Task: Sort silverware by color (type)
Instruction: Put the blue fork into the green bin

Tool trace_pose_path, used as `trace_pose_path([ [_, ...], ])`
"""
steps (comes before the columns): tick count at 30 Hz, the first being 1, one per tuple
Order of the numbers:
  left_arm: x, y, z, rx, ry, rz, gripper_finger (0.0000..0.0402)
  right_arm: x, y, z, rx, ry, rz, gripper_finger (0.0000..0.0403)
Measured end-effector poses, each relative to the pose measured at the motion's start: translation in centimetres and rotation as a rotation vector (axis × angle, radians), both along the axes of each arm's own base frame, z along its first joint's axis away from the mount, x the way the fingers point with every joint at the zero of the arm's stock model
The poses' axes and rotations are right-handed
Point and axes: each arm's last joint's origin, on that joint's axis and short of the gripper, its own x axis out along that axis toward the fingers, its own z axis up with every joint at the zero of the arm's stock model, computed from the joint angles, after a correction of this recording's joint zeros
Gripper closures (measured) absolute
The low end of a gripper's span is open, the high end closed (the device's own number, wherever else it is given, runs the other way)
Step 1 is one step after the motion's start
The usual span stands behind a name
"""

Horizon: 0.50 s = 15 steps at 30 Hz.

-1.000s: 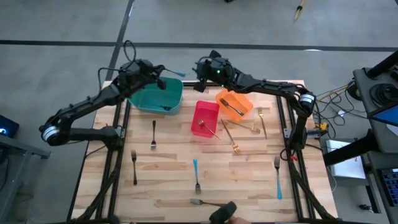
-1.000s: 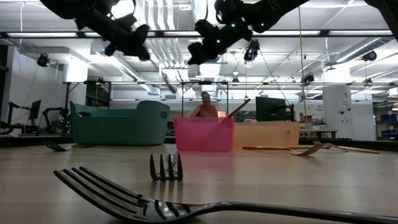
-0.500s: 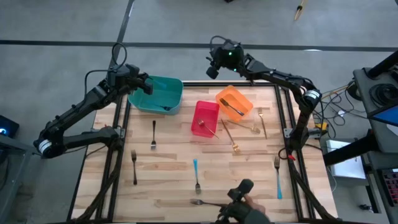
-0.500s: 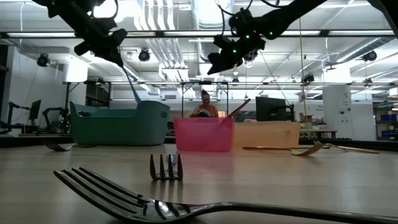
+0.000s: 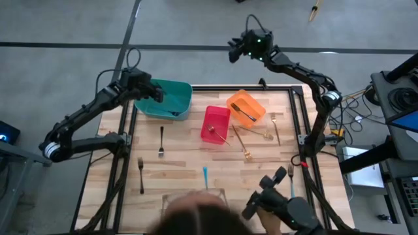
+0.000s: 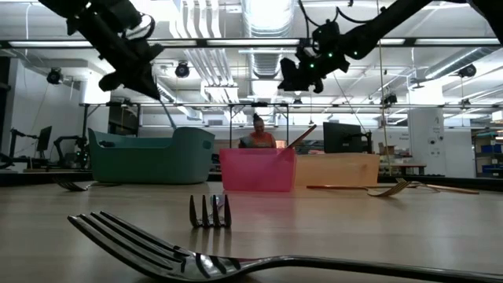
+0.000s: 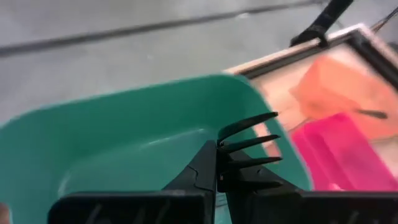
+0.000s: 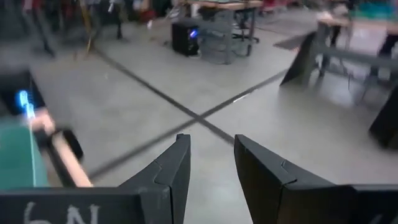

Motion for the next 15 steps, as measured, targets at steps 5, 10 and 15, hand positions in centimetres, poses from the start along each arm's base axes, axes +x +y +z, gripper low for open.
trace_pose_path([
  [5,0.4,0.9,-0.7,-0.014,0.013,0.014,0.0402,-0.2,-0.1,0.0,0.166,-0.139,-0.029,0.0287],
  [10,0.1,1.8,-1.2,-0.034,0.028,0.051,0.0402,0.5,0.4,0.0,0.238,-0.195,-0.01,0.0291],
  [15,0.4,2.2,-1.6,-0.044,0.028,0.052,0.0401,0.8,0.8,0.0,0.279,-0.227,-0.006,0.0303],
])
